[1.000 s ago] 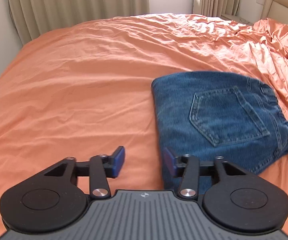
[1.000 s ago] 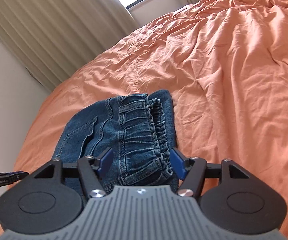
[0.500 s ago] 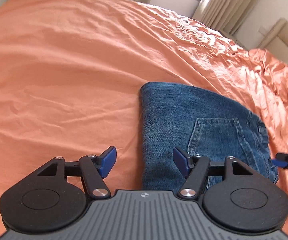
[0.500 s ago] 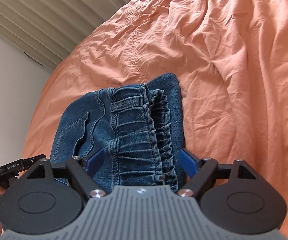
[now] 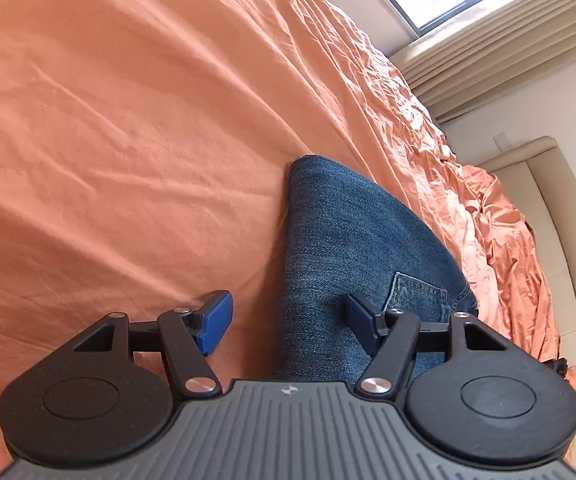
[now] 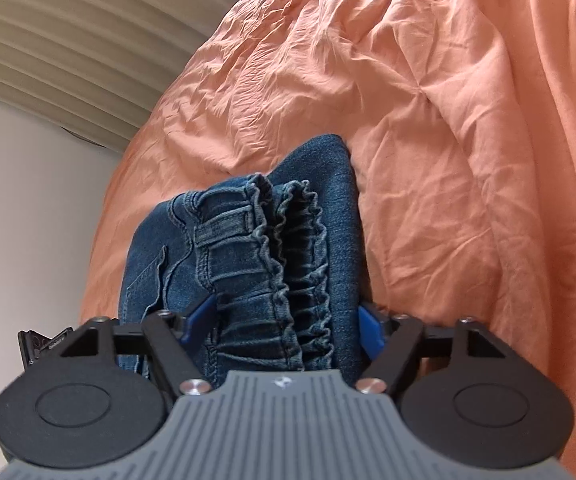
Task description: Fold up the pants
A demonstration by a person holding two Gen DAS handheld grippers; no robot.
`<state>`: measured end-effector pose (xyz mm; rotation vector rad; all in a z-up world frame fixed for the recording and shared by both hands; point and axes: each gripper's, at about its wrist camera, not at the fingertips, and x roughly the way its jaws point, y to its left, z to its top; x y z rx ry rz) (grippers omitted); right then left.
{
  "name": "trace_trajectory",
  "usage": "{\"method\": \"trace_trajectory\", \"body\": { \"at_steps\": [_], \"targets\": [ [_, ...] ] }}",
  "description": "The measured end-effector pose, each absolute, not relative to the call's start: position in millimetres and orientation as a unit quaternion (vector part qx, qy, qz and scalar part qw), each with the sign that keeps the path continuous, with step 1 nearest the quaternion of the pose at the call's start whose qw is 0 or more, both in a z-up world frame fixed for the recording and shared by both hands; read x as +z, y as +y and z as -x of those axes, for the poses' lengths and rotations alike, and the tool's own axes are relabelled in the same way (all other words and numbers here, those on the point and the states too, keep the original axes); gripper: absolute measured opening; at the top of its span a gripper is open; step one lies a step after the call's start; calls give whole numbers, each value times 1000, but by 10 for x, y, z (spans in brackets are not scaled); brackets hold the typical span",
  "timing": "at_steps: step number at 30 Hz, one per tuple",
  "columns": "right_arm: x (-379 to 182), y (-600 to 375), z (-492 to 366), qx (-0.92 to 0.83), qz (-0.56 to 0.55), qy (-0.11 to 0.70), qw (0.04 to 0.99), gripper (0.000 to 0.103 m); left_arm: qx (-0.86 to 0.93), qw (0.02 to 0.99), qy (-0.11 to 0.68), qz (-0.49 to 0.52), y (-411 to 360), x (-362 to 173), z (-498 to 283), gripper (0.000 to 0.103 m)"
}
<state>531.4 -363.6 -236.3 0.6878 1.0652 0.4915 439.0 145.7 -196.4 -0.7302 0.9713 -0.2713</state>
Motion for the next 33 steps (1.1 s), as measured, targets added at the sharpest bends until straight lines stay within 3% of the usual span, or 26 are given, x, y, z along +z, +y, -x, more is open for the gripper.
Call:
{"method": "trace_trajectory", "body": {
  "at_steps": [2, 5, 10, 12, 14, 15, 17, 18, 20, 24, 33],
  "targets": [
    [-2319, -3659, -5294, 234, -313, 486, 782, 35, -134, 810, 456, 345, 1454, -1972, -4390, 76],
    [-2191, -3684, -5221, 252, -313, 466, 788, 20, -142, 806, 460, 344, 1419, -1995, -4383, 76],
    [-2247, -3722, -5236, 256, -332, 467, 779, 20, -146, 806, 460, 343, 1338, -2069, -4379, 76],
    [-2387, -3764, -5297, 253, -361, 478, 759, 30, -146, 805, 455, 351, 1332, -2095, -4379, 75],
    [-2555, -3789, -5345, 255, -396, 494, 731, 47, -141, 801, 453, 366, 1345, -2127, -4383, 75],
    [-2626, -3791, -5356, 253, -412, 497, 721, 48, -139, 800, 453, 367, 1337, -2125, -4392, 71],
    [-2641, -3780, -5352, 246, -420, 493, 721, 42, -134, 799, 456, 367, 1307, -2116, -4394, 58],
    [-2601, -3762, -5340, 245, -414, 489, 727, 39, -132, 797, 458, 371, 1288, -2106, -4398, 42],
    [-2456, -3704, -5309, 247, -386, 482, 747, 25, -118, 800, 461, 364, 1232, -2053, -4405, 33],
    [-2113, -3595, -5255, 250, -342, 471, 774, 20, -99, 820, 461, 325, 1125, -1852, -4394, 10],
    [-1224, -3386, -4869, 265, -295, 438, 807, 18, -102, 845, 432, 299, 1145, -1196, -4125, 6]
  ]
}}
